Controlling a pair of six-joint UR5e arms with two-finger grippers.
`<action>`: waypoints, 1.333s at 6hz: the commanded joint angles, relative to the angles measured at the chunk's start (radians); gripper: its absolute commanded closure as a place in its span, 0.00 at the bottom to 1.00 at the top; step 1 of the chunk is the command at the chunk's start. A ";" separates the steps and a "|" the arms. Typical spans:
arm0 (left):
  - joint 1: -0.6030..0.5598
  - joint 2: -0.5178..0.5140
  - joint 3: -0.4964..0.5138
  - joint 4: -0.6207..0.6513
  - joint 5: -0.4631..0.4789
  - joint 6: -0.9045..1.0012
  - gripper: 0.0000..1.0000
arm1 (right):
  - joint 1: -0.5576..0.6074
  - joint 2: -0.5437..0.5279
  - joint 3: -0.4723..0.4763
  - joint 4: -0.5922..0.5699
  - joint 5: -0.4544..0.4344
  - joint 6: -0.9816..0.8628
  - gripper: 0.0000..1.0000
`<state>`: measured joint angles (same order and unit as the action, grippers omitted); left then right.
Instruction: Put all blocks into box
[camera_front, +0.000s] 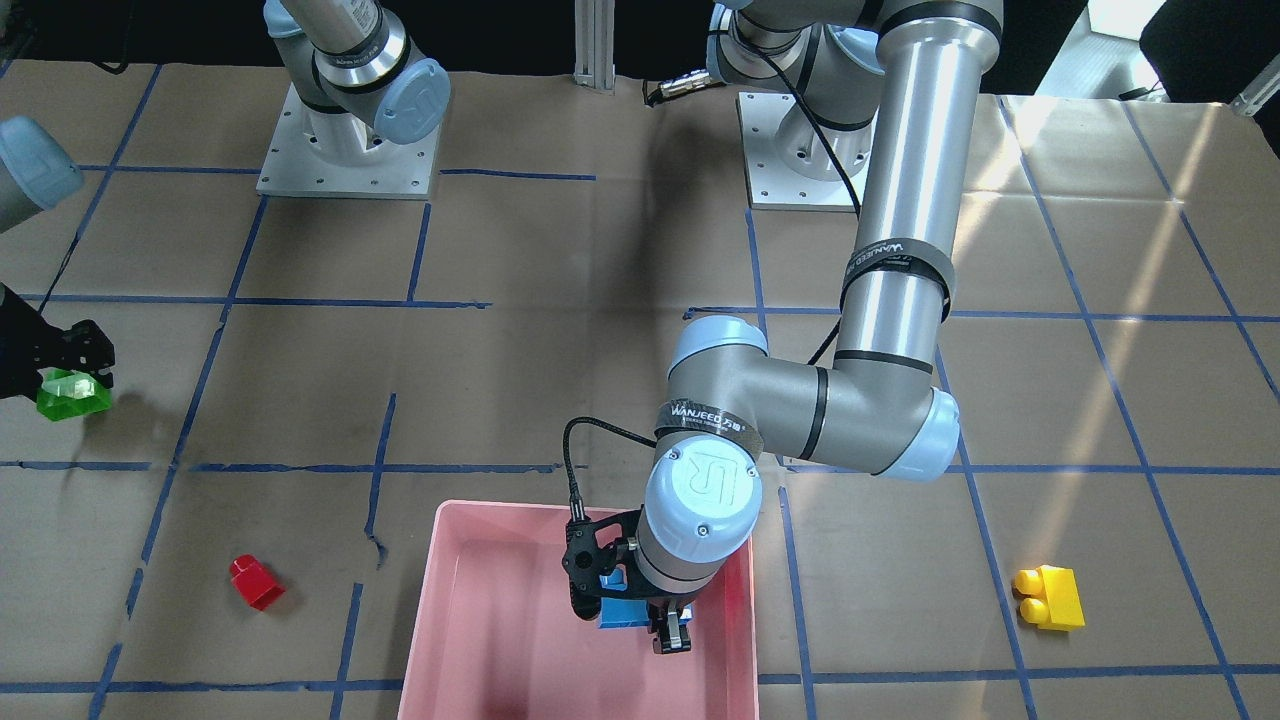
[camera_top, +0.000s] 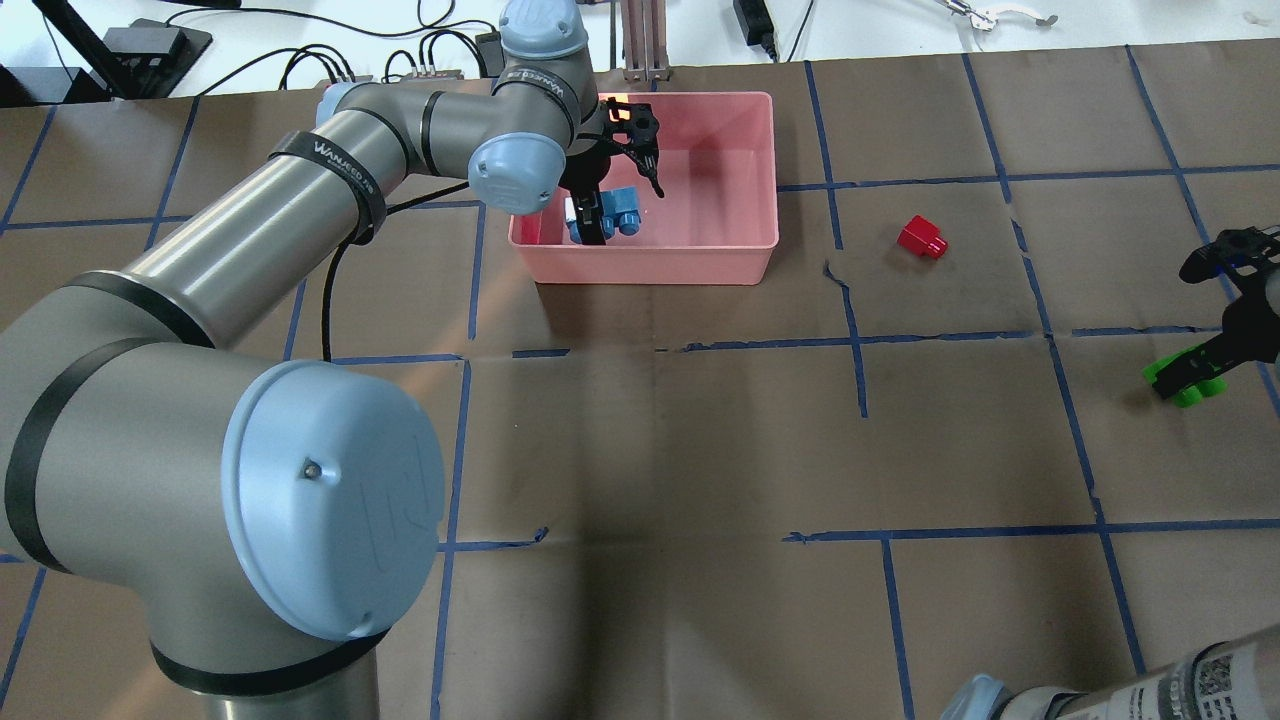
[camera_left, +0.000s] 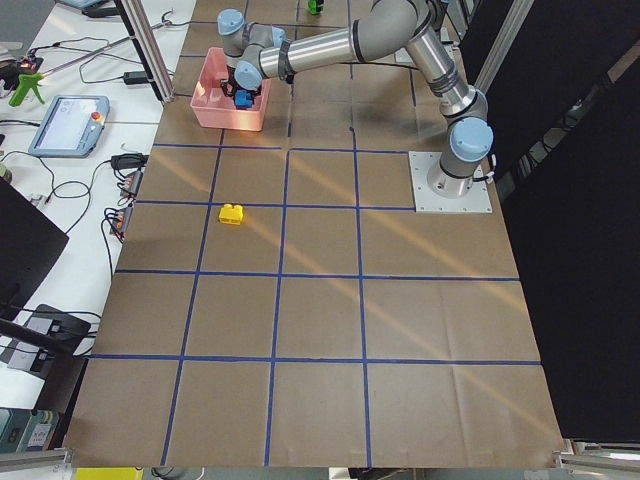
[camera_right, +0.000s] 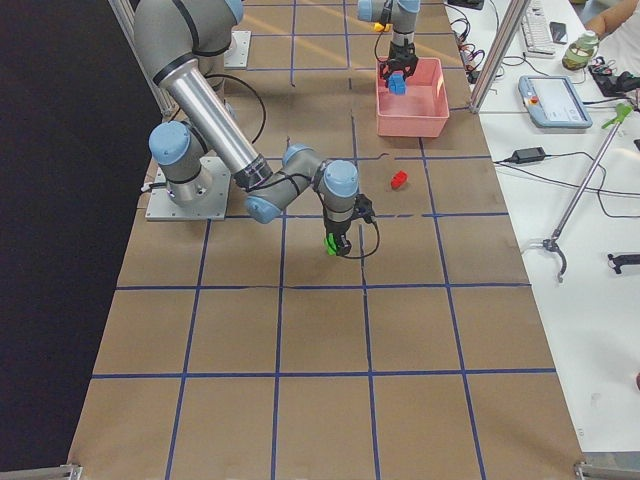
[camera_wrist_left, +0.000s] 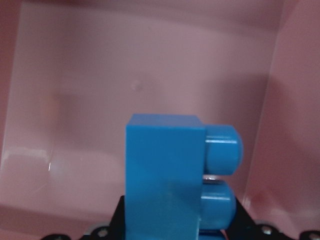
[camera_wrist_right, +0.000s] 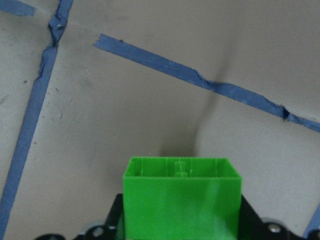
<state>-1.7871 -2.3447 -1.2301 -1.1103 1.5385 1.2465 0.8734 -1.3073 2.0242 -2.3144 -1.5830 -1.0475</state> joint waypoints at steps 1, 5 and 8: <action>0.000 0.028 -0.011 -0.009 -0.001 0.004 0.07 | 0.033 -0.088 -0.083 0.207 0.003 0.079 0.46; 0.196 0.230 -0.032 -0.127 -0.006 -0.015 0.07 | 0.308 -0.096 -0.306 0.428 0.005 0.489 0.44; 0.407 0.301 -0.138 -0.157 0.000 -0.174 0.07 | 0.652 -0.043 -0.410 0.422 0.005 0.940 0.43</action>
<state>-1.4552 -2.0568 -1.3140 -1.2696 1.5350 1.1379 1.4102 -1.3799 1.6531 -1.8895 -1.5757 -0.2548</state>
